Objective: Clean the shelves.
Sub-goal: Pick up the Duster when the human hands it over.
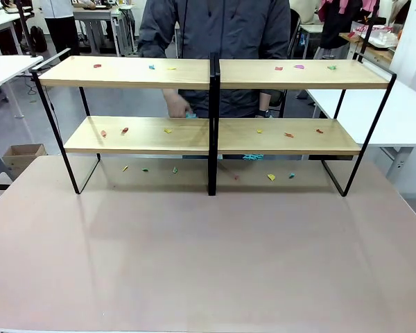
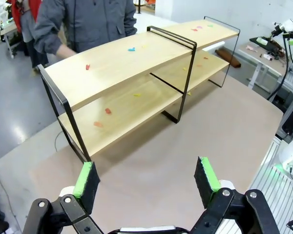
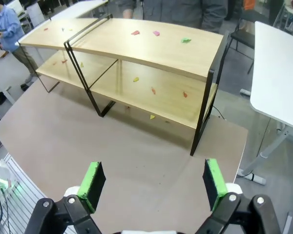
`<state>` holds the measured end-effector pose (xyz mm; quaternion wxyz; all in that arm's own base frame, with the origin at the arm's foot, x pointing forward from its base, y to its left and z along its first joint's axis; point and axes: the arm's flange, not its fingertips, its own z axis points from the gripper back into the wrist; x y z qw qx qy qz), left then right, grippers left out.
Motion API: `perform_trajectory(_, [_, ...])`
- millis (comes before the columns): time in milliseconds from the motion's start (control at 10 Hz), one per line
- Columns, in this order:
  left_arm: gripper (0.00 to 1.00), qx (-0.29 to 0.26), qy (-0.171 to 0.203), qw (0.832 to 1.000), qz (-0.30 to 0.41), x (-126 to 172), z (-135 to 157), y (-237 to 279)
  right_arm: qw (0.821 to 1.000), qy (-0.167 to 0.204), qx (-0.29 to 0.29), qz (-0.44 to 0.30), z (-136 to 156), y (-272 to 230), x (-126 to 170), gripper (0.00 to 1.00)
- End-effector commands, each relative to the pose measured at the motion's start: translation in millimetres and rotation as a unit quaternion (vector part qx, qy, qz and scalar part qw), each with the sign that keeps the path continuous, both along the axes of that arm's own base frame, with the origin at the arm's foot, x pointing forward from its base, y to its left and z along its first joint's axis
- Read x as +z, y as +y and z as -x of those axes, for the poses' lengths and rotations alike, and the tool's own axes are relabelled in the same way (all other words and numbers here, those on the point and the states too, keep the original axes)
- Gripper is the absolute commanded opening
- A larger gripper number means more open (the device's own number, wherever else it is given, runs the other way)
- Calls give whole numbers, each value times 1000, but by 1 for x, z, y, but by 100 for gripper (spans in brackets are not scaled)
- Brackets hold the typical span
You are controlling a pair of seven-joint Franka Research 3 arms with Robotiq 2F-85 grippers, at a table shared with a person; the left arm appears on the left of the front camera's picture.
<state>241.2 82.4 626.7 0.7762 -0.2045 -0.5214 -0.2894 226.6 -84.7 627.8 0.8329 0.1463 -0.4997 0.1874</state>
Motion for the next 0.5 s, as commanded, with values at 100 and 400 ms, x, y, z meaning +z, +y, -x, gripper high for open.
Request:
perform_trajectory(100, [100, -4, 18, 1000, -21, -98, 30, -41, 1000, -13, -8, -14, 13, 20, -64, 100])
perform_trajectory(400, [100, -9, 21, 1000, -11, -9, -6, -5, 1000, -22, 5, -17, 13, 23, -65, 100])
